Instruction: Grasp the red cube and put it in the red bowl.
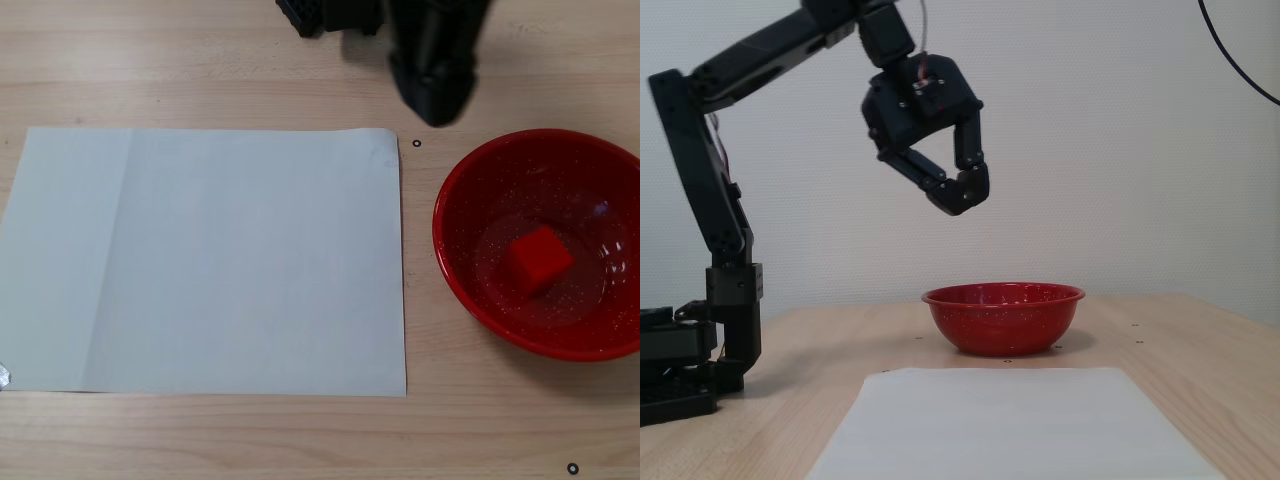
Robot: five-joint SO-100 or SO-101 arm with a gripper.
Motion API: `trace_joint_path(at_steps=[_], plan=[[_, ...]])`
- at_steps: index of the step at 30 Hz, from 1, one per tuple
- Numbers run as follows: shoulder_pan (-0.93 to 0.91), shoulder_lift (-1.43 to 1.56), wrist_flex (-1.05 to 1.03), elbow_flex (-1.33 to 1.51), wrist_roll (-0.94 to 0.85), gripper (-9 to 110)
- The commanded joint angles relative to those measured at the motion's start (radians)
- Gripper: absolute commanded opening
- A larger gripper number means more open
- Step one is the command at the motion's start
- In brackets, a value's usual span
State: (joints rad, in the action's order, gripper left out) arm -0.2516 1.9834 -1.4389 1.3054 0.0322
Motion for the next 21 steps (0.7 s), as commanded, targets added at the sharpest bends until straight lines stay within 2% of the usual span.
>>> trace_joint_path(at_steps=[1, 13, 21], plan=[[0.032, 0.146, 0.080, 0.029, -0.003, 0], [0.152, 0.506, 0.500, 0.683, 0.023, 0], [0.176, 0.712, 0.735, 1.049, -0.025, 0]])
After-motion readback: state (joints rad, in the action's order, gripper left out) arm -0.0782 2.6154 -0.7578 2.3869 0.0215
